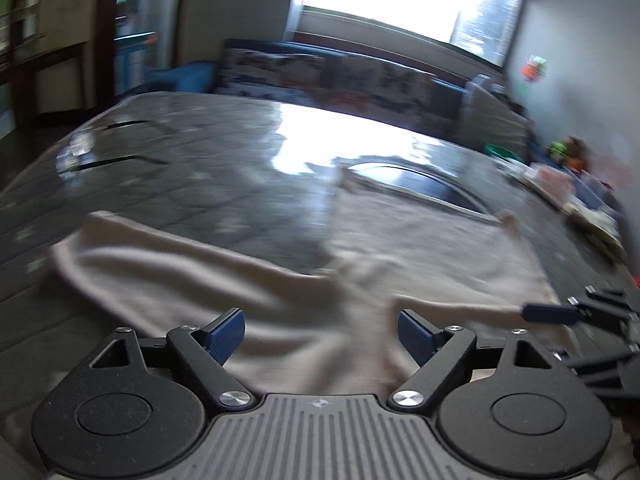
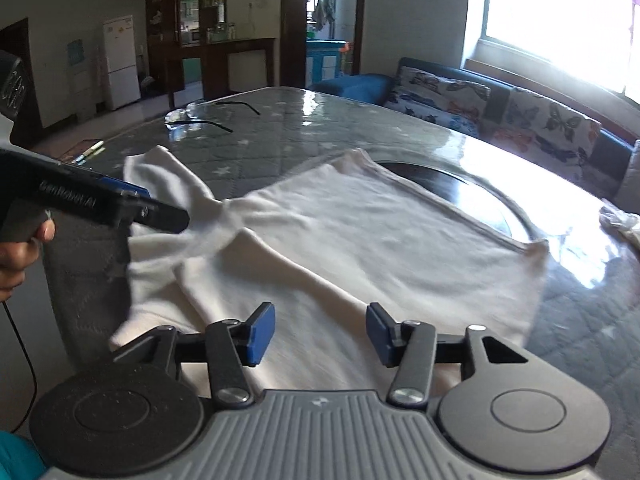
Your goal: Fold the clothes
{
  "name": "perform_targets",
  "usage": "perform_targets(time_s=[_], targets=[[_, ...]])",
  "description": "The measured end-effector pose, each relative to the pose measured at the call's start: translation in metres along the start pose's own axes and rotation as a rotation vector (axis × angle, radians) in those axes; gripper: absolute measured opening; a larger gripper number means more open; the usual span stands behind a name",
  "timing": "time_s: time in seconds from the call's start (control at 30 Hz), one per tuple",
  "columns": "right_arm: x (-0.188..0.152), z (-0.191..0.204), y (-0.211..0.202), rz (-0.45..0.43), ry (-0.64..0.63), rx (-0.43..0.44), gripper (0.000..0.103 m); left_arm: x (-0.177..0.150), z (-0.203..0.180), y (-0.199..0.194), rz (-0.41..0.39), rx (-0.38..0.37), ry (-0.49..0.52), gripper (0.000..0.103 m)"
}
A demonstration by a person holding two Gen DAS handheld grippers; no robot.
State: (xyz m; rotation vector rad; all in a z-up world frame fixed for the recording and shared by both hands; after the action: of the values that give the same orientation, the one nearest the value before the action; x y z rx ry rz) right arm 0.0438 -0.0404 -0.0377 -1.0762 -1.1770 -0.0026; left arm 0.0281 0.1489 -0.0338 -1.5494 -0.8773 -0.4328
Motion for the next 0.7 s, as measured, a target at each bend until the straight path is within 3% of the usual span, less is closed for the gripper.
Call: perform_targets(time_s=[0.27,0.47,0.7], targets=[[0.001,0.038,0.025,0.028,-0.055,0.051,0.056,0.006,0.077,-0.005,-0.026,0.175,-0.128,0.089],[0.003,0.039,0.015,0.011,-0.041,0.055,0.057,0.015,0.130,-0.003,-0.051,0.292,-0.228,0.087],[0.005,0.034,0.002,-0.008,-0.028,0.050,0.058,0.021,0.168,0.009,-0.037,0.341,-0.356,0.075]])
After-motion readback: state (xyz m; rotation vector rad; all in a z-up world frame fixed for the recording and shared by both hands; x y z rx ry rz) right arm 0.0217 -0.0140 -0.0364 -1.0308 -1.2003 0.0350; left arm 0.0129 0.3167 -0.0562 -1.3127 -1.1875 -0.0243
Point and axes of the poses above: each gripper's, at about its wrist camera, not at the fingertips, and y roughly the way its jaws point, z to its left, x to its top, the point moved 10 cm from there along y, roughly the way its jaws point, and after that the axes turned 1 degree about z, right-handed, at the moved point
